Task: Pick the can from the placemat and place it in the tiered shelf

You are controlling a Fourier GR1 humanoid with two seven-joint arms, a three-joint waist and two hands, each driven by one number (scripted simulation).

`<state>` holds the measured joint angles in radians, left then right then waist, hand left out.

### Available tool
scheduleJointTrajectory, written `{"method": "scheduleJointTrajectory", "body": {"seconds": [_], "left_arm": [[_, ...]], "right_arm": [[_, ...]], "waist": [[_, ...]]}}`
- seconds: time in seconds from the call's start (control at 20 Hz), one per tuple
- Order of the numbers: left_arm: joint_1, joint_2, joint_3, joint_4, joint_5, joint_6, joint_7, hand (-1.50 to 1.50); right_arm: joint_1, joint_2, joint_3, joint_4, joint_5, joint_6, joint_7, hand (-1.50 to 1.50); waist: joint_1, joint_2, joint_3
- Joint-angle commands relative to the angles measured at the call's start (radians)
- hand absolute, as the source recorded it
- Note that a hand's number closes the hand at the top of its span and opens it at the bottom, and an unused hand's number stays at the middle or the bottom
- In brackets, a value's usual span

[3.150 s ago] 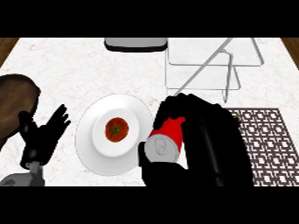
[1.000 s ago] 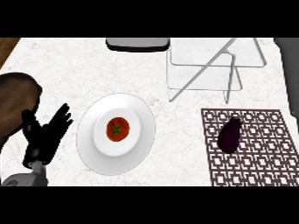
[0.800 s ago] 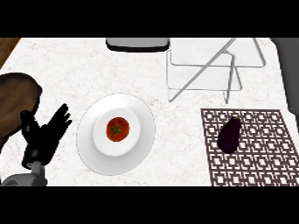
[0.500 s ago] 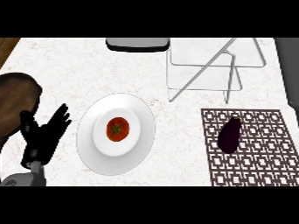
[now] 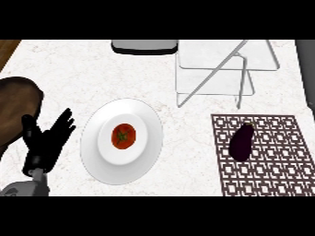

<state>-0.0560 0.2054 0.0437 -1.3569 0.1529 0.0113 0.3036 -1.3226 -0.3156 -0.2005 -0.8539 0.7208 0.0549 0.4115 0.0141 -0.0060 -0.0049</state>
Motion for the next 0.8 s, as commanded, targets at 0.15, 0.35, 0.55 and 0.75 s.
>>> {"method": "scheduleJointTrajectory", "body": {"seconds": [0.15,0.35,0.55,0.75], "left_arm": [[0.04,-0.008,0.0,-0.019,-0.013,0.007,-0.013,0.0],[0.047,-0.016,-0.002,0.001,-0.015,-0.012,-0.058,0.0],[-0.017,-0.026,0.0,0.041,-0.028,0.017,-0.024,0.0],[-0.015,-0.022,0.006,0.046,-0.024,0.001,-0.039,0.0]], "right_arm": [[0.045,0.038,-0.105,-0.035,-0.093,-0.123,0.009,-1.5],[-0.029,0.046,-0.179,0.007,-0.177,-0.142,0.034,-1.5],[-0.058,0.02,-0.264,-0.003,-0.26,-0.181,0.047,-1.5],[-0.048,-0.025,-0.277,-0.02,-0.24,-0.282,0.042,-1.5]], "waist": [[-0.004,0.005,0.005],[0.002,0.007,0.005],[-0.003,0.009,0.005],[-0.005,0.008,0.004]]}}
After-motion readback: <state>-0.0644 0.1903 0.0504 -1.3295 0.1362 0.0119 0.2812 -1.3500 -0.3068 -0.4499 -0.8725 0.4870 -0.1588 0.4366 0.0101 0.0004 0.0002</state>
